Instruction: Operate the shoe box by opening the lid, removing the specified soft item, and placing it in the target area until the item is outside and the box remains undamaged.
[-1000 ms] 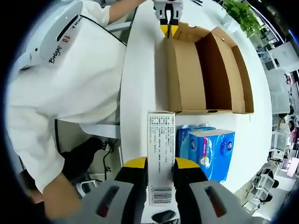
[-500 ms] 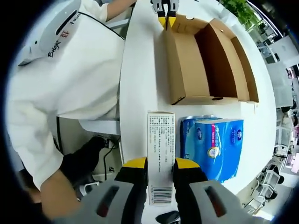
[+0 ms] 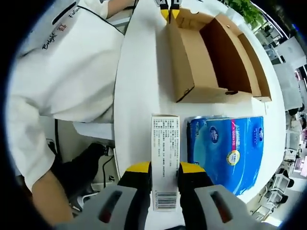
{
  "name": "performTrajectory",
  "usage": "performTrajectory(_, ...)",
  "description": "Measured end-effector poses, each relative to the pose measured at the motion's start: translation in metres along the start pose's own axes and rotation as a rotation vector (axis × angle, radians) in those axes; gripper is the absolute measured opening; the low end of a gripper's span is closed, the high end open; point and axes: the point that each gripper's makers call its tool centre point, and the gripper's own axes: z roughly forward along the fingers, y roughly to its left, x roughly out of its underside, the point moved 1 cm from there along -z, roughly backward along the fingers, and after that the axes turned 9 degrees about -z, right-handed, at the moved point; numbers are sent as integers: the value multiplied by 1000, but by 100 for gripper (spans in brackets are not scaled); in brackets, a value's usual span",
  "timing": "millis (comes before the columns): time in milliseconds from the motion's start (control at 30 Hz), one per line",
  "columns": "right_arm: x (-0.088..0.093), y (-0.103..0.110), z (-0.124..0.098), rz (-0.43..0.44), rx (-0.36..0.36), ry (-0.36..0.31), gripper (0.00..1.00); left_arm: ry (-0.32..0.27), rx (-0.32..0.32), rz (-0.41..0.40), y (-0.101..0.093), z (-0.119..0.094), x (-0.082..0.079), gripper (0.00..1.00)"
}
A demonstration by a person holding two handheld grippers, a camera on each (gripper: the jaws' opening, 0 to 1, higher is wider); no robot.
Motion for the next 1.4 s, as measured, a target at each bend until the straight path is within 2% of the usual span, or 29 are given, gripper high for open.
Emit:
performTrajectory(400, 5, 6, 22, 15, -15, -18, 20, -6, -1, -2, 0, 0, 0, 3)
performTrajectory(667, 9, 4, 26, 24, -18, -1, 20, -8, -4, -2, 0, 0, -1, 3)
performTrajectory(867, 7, 5, 30, -13, -16, -17, 20, -11, -3, -2, 0, 0, -1, 3)
performTrajectory(1100, 15, 1, 36, -36, 13, 2, 20, -11, -6, 0, 0, 0, 0, 3)
performTrajectory(1400, 9, -5, 34, -70, 71, -32, 20, -10, -7, 0, 0, 0, 0, 3)
